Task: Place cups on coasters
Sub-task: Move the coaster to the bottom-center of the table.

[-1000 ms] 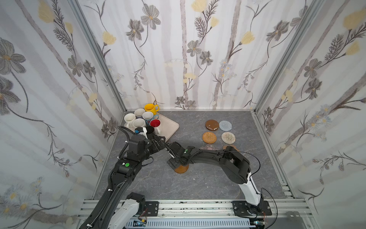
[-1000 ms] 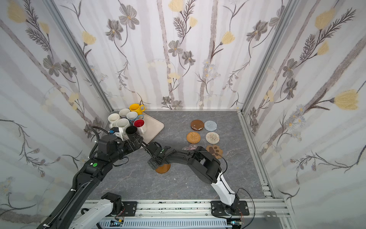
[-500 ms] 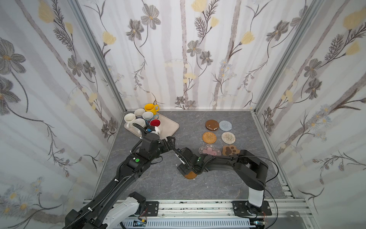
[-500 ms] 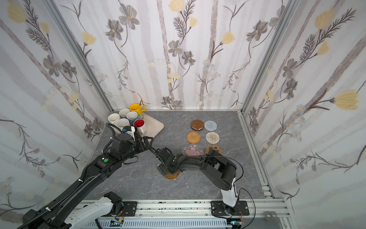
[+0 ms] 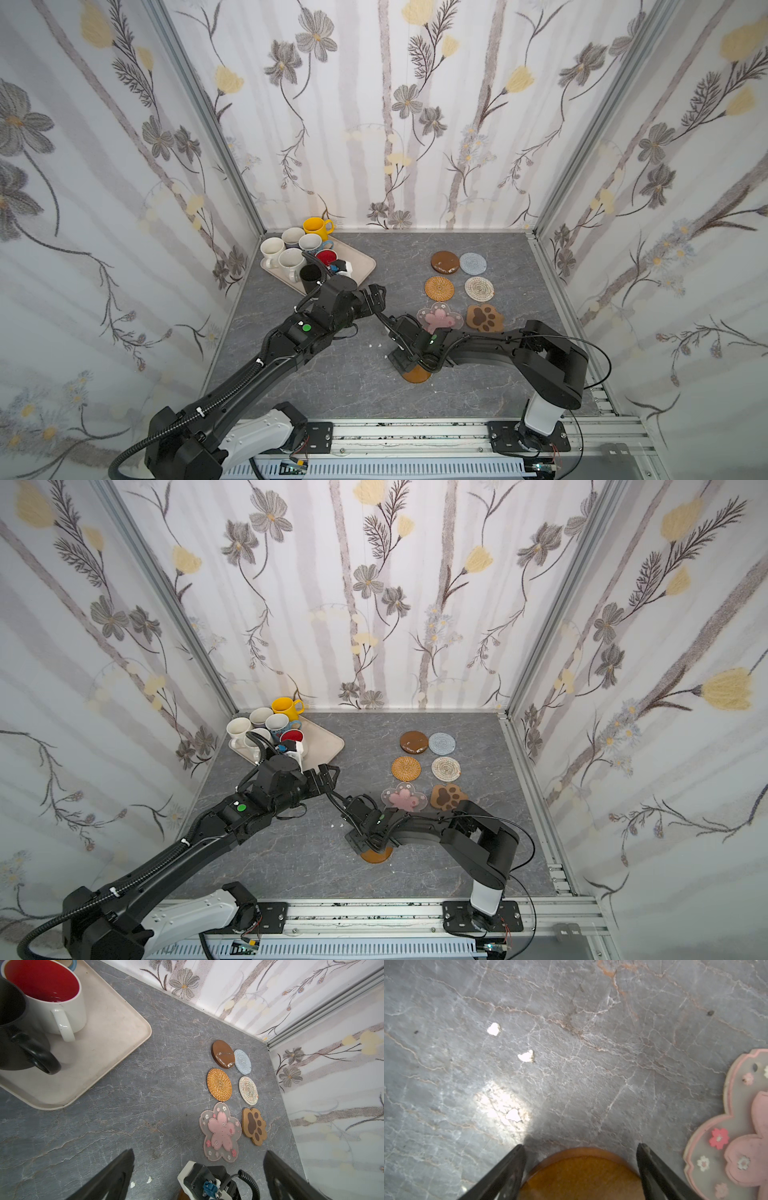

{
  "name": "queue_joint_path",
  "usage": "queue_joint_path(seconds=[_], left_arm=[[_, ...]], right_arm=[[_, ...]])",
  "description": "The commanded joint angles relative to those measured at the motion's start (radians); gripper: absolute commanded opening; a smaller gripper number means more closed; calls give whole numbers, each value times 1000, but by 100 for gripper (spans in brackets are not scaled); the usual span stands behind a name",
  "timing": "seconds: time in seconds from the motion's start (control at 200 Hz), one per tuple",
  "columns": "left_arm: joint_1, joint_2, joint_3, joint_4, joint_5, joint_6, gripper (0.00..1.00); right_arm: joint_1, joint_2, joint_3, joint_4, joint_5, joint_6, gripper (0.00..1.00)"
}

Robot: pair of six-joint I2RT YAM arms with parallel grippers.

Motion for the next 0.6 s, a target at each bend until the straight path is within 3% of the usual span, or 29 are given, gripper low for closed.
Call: queue_joint_path(seconds=[0.0,0.465,0.595], left_arm=[[-6,11,8,37,-26,-18,100],[-17,4,6,43,-37,15,100],[52,-46,-15,31,15,38,100]], right_arm=[[-2,0,-23,-214,51,35,84],[-16,-34,-52,-292,120,84,86],[-19,-88,-58,-286,121,93,86]])
